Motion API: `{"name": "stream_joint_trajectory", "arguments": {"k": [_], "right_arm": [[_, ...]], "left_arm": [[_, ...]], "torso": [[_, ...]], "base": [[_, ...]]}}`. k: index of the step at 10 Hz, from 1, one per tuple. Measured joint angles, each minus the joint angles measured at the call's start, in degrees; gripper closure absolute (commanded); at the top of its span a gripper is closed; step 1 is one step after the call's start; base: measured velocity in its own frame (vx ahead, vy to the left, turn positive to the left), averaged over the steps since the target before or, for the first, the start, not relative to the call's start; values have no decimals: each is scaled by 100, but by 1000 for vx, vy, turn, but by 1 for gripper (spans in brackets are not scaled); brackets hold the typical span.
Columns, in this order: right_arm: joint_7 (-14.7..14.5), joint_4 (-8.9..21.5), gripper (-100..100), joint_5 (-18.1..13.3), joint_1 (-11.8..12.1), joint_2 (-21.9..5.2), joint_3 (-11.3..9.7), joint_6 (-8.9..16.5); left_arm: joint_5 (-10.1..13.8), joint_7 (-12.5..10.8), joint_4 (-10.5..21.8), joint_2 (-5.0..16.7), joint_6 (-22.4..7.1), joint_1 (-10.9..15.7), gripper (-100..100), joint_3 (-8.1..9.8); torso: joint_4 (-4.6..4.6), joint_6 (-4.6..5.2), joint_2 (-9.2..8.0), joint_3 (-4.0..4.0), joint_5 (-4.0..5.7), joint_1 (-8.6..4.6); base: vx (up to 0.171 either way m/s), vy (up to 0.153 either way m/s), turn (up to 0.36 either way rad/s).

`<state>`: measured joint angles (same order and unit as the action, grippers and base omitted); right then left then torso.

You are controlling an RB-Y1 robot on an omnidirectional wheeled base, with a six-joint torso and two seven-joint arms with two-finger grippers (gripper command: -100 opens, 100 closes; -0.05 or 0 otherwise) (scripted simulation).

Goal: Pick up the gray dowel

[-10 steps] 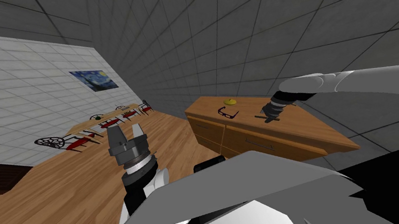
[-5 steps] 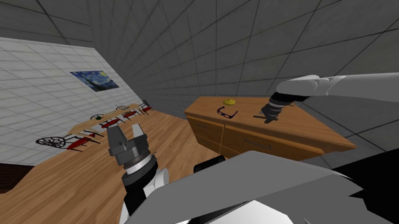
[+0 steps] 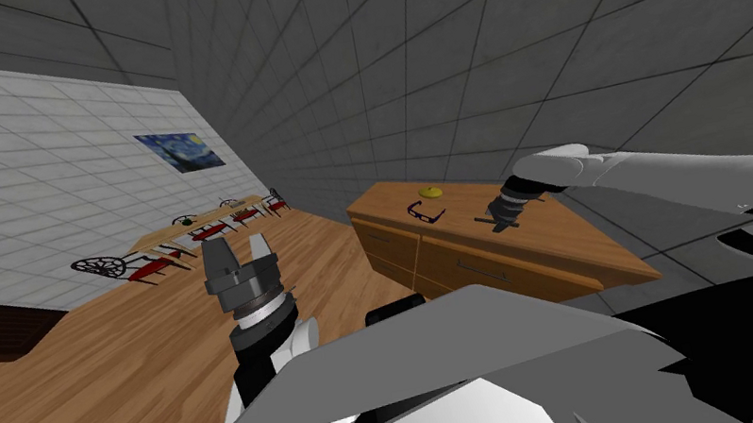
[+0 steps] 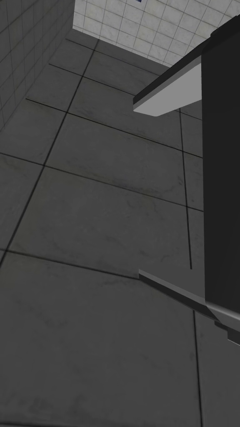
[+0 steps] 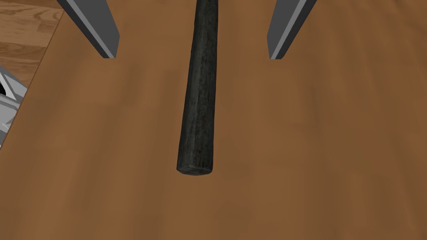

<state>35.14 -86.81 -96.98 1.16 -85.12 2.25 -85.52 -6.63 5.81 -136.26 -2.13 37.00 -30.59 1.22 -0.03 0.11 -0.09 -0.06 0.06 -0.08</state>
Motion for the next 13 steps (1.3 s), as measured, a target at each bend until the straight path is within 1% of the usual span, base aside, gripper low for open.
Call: {"name": "stream_joint_trajectory", "arguments": {"k": [1, 2, 3, 4, 5, 6, 7, 8, 9, 10, 13], "right_arm": [[53, 12, -100, -170, -205, 164, 70, -161], [93, 0, -100, -339, -253, 312, 151, -316], [114, -13, -100, -470, -267, 383, 168, -385], [205, -75, -100, -637, -383, 546, 282, -525], [280, -120, -100, -807, -431, 694, 364, -673], [294, -117, -100, -919, -451, 752, 389, -749], [353, -132, -100, -1083, -599, 912, 484, -891], [404, -147, -100, -1256, -670, 1068, 545, -1036], [426, -149, -100, -1381, -702, 1138, 555, -1107], [429, -149, 100, -1393, -705, 1143, 554, -1117], [430, -148, 100, -1390, -704, 1142, 554, -1121]], "left_arm": [[0, 0, 0, 0, 0, 0, 0, 0], [0, 0, 0, 0, 0, 0, 0, 0], [0, 0, 0, 0, 0, 0, 0, 0], [0, 0, 0, 0, 0, 0, 0, 0], [0, 0, 0, 0, 0, 0, 0, 0], [0, 0, 0, 0, 0, 0, 0, 0], [0, 0, 0, 0, 0, 0, 0, 0], [0, 0, 0, 0, 0, 0, 0, 0], [0, 0, 0, 0, 0, 0, 0, 0], [0, 0, 0, 0, 0, 0, 0, 0], [0, 0, 0, 0, 0, 0, 0, 0]], "torso": [[0, -3, 2, 1, -1, 0], [1, -1, 1, 1, 0, -1], [1, 0, 2, 1, -1, 2], [0, -2, 0, 1, -1, 1], [0, -1, -1, 0, 0, -1], [0, 0, 2, 1, -1, 2], [0, -2, 1, 1, -1, 0], [0, -1, -1, 0, 0, 0], [0, 0, 2, 1, -1, 2], [1, 0, 4, 2, -2, 6], [2, -2, 9, 6, -1, 4]], "base": [[-18, -25, 16], [-10, -12, 0], [-20, -23, 3], [-22, -26, 12], [-10, -14, 1], [-20, -24, 5], [-23, -24, 12], [-11, -14, 0], [-3, -5, 0], [0, 0, 0], [0, 0, 0]]}}
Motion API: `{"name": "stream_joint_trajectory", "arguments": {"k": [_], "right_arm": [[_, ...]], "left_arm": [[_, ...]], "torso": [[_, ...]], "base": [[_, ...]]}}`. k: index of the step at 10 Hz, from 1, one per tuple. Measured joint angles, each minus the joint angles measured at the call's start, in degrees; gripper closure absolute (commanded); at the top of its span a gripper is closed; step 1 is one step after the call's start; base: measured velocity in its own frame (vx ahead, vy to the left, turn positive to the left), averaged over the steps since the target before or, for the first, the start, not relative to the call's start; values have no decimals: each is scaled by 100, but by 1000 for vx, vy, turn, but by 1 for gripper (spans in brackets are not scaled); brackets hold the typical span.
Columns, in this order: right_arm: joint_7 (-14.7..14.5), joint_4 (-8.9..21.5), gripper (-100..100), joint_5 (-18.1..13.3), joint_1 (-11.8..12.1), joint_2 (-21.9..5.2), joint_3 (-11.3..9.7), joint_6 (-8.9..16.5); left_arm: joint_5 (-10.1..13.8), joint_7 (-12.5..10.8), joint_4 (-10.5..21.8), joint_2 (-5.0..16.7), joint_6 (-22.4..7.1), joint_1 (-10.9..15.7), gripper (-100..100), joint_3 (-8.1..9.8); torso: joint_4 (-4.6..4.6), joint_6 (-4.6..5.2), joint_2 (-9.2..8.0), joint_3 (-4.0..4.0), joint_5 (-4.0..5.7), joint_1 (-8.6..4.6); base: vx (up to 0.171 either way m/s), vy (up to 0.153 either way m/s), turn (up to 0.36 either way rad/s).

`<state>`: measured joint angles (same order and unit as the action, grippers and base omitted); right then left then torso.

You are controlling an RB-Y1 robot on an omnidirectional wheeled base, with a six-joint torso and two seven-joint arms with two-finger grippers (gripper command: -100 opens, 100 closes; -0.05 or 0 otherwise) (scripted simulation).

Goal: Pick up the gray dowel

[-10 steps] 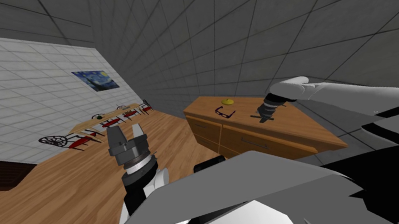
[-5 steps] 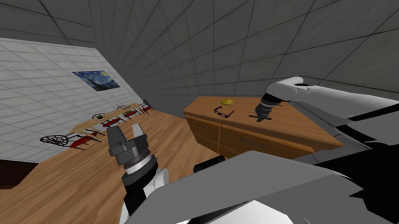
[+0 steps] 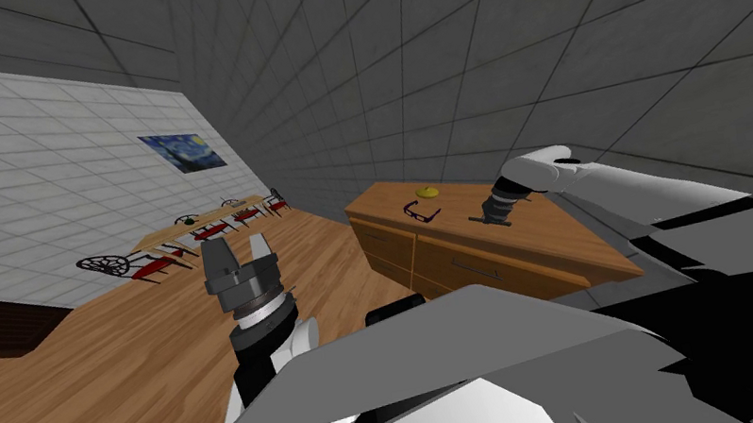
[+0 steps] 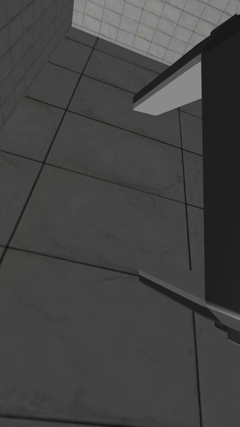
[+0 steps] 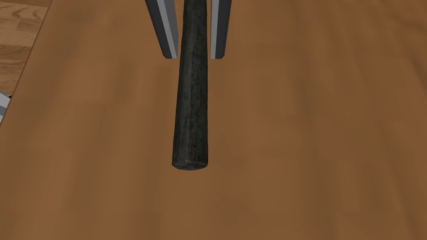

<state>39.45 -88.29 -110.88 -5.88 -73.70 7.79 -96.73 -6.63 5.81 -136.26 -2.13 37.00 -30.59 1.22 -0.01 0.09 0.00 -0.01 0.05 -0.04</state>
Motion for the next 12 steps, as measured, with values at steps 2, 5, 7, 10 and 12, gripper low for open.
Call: {"name": "stream_joint_trajectory", "arguments": {"k": [2, 5, 7, 10, 12], "right_arm": [[-1, -1, 0, 0, 0, 0, 0, 1], [-128, 51, 100, 305, 198, -287, -149, 276], [-252, 88, 100, 648, 415, -634, -328, 591], [-402, 140, 100, 1130, 659, -1027, -514, 972], [-497, 188, 100, 1404, 787, -1246, -657, 1190]], "left_arm": [[0, 0, 0, 0, 0, 0, 0, 0], [0, 0, 0, 0, 0, 0, 0, 0], [0, 0, 0, 0, 0, 0, 0, 0], [0, 0, 0, 0, 0, 0, 0, 0], [0, 0, 0, 0, 0, 0, 0, 0]], "torso": [[1, 0, 1, 1, 0, -1], [5, 4, 8, 6, 4, 1], [12, 9, 2, 7, 15, -2], [11, 9, -4, 3, 17, -7], [12, 12, -6, 3, 21, -12]], "base": [[0, 0, 0], [30, 31, -7], [17, 25, -11], [15, 22, -6], [20, 25, -6]]}}
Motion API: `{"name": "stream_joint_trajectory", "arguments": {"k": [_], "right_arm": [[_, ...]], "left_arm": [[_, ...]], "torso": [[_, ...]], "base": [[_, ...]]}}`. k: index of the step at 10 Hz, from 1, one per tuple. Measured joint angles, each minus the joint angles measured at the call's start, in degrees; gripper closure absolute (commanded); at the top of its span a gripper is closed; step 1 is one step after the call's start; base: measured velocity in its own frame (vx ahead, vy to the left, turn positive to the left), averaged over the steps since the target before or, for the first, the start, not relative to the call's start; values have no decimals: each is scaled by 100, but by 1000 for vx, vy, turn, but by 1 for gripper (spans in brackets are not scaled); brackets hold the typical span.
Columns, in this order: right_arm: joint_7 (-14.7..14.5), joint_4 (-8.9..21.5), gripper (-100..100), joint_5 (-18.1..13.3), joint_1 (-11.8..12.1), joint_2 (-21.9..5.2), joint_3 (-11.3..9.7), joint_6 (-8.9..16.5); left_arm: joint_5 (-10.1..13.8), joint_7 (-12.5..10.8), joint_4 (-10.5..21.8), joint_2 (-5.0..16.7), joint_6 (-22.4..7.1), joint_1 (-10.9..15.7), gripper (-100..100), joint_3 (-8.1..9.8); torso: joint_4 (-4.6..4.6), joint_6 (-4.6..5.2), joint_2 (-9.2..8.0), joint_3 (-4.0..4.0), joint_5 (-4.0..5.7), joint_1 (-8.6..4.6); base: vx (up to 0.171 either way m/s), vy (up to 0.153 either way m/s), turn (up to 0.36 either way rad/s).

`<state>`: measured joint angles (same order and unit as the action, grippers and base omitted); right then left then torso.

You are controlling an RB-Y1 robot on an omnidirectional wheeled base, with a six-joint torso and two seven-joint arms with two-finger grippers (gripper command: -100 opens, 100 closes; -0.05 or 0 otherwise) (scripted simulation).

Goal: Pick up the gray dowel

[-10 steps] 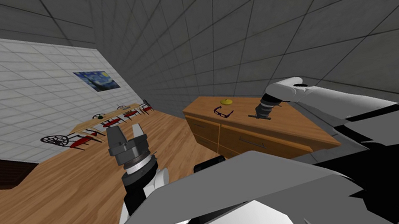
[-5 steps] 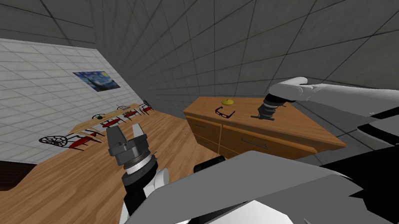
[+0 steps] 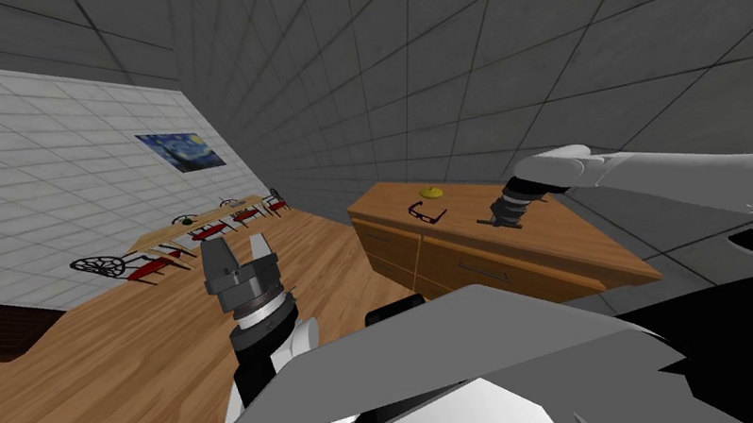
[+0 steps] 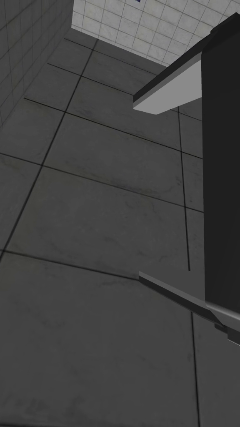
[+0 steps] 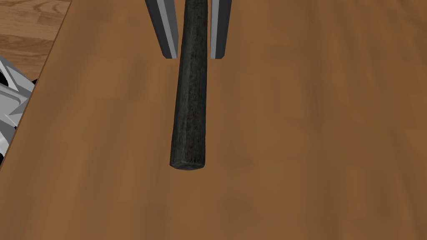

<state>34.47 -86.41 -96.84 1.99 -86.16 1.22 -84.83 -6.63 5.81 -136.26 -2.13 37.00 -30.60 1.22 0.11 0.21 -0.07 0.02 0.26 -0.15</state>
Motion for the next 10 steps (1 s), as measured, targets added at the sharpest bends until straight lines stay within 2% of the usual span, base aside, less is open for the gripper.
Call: {"name": "stream_joint_trajectory", "arguments": {"k": [2, 3, 5, 6, 8, 9, 10], "right_arm": [[-82, 26, 100, 291, 117, -219, -77, 225], [-192, 100, 100, 454, 255, -370, -178, 382], [-257, 118, 100, 733, 309, -582, -290, 588], [-340, 156, 100, 912, 453, -753, -368, 720], [-404, 160, 100, 1199, 557, -973, -457, 945], [-461, 194, 100, 1343, 635, -1113, -592, 1075], [-509, 186, 100, 1528, 784, -1290, -622, 1240]], "left_arm": [[0, 0, 0, 0, 0, 0, 0, 0], [0, 0, 0, 0, 0, 0, 0, 0], [0, 0, 0, 0, 0, 0, 0, 0], [0, 0, 0, 0, 0, 0, 0, 0], [0, 0, 0, 0, 0, 0, 0, 0], [0, 0, 0, 0, 0, 0, 0, 0], [0, 0, 0, 0, 0, 0, 0, 0]], "torso": [[-2, -7, 0, -1, -2, 0], [0, 0, 1, 0, 0, 0], [-2, -6, 1, -1, -3, 1], [-1, 1, 1, 0, -1, 3], [-2, -4, 0, -1, -2, 2], [-1, 3, 2, 1, 0, 2], [-3, 1, 2, 0, -4, 4]], "base": [[17, 19, 4], [21, 26, -25], [16, 21, 5], [21, 30, -26], [16, 19, 4], [23, 27, -20], [7, 10, -8]]}}
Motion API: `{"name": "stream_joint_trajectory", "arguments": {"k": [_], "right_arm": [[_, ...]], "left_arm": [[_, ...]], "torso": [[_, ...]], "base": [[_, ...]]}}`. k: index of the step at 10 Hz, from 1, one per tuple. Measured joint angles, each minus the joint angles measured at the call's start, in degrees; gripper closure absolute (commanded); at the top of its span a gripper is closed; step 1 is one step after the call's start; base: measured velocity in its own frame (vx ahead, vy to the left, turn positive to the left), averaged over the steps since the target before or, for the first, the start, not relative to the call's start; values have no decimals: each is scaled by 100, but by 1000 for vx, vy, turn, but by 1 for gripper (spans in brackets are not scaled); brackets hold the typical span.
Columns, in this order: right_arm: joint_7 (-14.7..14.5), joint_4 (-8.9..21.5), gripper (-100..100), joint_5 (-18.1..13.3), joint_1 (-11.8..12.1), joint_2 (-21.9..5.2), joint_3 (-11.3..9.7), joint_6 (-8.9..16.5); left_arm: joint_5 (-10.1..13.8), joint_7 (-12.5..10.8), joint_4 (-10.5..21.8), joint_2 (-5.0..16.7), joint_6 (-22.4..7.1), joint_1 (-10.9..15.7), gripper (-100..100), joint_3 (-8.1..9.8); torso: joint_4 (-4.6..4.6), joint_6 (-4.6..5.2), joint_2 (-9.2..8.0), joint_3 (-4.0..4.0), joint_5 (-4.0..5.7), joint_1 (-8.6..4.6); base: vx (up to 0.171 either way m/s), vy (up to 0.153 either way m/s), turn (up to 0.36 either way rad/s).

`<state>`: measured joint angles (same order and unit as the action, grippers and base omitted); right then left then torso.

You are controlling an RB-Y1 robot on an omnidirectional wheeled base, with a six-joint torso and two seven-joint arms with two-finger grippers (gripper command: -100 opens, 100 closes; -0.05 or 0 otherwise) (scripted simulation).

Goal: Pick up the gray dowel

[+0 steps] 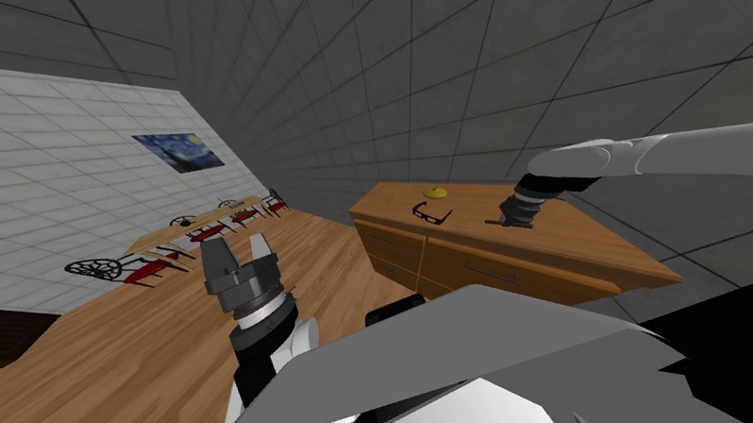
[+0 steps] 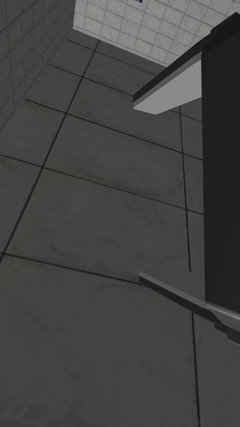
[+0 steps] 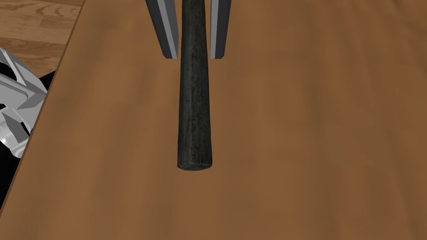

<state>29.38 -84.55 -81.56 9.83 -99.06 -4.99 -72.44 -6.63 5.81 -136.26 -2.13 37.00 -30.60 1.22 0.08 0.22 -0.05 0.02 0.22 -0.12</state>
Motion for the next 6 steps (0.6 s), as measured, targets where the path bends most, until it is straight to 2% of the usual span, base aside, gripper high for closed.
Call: {"name": "stream_joint_trajectory", "arguments": {"k": [1, 3, 4, 6], "right_arm": [[-18, 16, 100, 110, -14, -57, -30, 67], [-149, 76, 100, 427, 174, -365, -205, 329], [-172, 96, 100, 529, 165, -407, -235, 398], [-307, 139, 100, 848, 419, -718, -386, 691]], "left_arm": [[0, 0, 0, 0, 0, 0, 0, 0], [0, 0, 0, 0, 0, 0, 0, 0], [0, 0, 0, 0, 0, 0, 0, 0], [0, 0, 0, 0, 0, 0, 0, 0]], "torso": [[0, -2, -2, -1, 2, -2], [-1, 3, -2, -1, -1, 1], [-1, 0, -2, -1, 2, -1], [-2, 5, -3, -2, -2, 1]], "base": [[14, 23, 12], [17, 22, -15], [21, 25, 12], [13, 19, -15]]}}
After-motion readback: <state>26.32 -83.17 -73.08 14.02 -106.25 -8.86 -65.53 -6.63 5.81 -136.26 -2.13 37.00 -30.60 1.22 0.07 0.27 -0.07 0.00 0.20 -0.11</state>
